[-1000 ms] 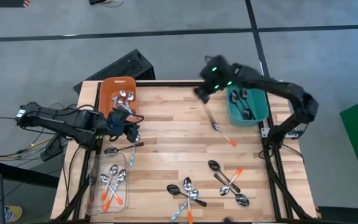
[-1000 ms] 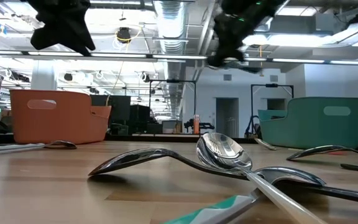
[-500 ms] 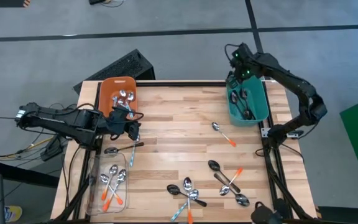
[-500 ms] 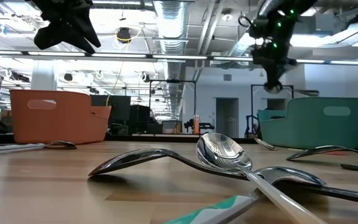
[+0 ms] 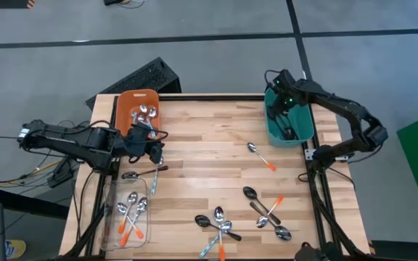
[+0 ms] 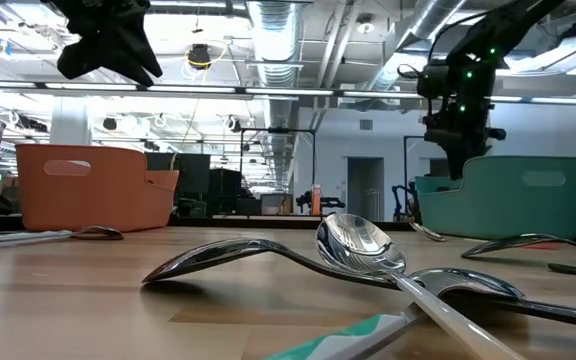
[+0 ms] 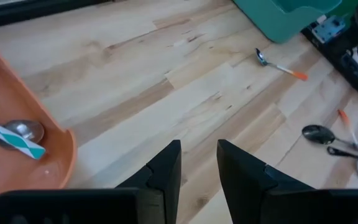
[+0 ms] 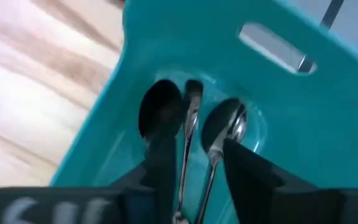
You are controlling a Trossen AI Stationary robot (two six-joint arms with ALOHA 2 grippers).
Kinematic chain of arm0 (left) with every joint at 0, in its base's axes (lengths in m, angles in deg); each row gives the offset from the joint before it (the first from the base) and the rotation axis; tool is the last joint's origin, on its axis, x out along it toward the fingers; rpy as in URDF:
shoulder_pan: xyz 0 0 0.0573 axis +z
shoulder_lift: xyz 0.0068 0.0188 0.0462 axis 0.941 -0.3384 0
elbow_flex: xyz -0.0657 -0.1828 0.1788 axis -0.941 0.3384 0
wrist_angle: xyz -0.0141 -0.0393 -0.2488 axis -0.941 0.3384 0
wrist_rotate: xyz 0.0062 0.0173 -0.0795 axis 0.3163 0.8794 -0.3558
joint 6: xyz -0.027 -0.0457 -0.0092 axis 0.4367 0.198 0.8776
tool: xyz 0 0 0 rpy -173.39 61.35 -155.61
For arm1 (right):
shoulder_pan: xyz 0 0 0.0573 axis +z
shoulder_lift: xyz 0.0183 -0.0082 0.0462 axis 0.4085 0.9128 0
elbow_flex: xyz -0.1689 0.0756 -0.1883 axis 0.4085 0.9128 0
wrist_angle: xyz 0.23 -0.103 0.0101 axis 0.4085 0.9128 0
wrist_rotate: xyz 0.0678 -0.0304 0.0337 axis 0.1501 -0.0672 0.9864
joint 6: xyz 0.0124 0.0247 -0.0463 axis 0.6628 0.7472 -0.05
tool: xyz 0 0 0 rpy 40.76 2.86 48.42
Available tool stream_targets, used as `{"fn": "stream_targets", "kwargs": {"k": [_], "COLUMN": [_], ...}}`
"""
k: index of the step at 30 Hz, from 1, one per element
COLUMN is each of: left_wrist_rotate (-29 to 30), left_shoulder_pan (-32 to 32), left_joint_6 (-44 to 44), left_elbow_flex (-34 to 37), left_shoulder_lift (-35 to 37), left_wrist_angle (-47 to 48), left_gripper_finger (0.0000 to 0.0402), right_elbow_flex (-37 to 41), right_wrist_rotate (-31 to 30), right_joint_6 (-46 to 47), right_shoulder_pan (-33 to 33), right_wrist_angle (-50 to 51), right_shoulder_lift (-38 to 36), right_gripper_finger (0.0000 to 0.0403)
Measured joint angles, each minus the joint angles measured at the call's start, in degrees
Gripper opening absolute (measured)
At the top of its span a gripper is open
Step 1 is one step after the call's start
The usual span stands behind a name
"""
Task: Sort silverware by color (type)
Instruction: Put the orange spoon into the transparent bin
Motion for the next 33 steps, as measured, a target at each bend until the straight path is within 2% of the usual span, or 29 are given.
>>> {"fn": "stream_targets", "kwargs": {"k": [3,6,10,14,18,22,28,33], "left_wrist_rotate": [-2.15,-3.54,-3.66,-3.69,-3.78,-3.82,-6.56,-7.42], "left_shoulder_pan": [1.12,1.87,2.08,2.08,2.08,2.08,2.08,2.08], "left_joint_6": [-2.0,-2.3,-2.28,-3.35,-4.46,-6.09,-10.34,-8.66], "left_elbow_flex": [0.0,0.0,0.0,0.0,0.0,0.0,0.02,0.02], "left_shoulder_lift": [0.0,0.0,0.0,0.0,0.0,0.0,0.0,0.0], "left_wrist_angle": [0.02,0.02,0.04,0.09,0.09,0.08,0.04,0.0], "left_gripper_finger": [0.0091,0.0091,0.0091,0.0091,0.0091,0.0091,0.0091,0.0091], "right_elbow_flex": [-0.52,-1.38,-1.53,-1.53,-1.55,-1.53,-1.53,-1.5], "right_wrist_rotate": [-0.29,1.62,2.87,2.56,2.58,3.98,16.56,18.34], "right_joint_6": [0.11,1.02,6.26,8.96,7.39,-3.13,-11.62,-15.01], "right_shoulder_pan": [0.33,2.92,10.1,20.16,29.55,34.49,32.05,29.18], "right_wrist_angle": [-0.06,-1.65,-3.93,-4.84,-4.85,-4.85,-4.11,-4.59], "right_shoulder_lift": [-1.52,-4.77,-9.57,-10.14,-6.13,0.31,11.15,16.87], "right_gripper_finger": [0.019,0.021,0.0206,0.0193,0.0186,0.0185,0.0185,0.0184]}}
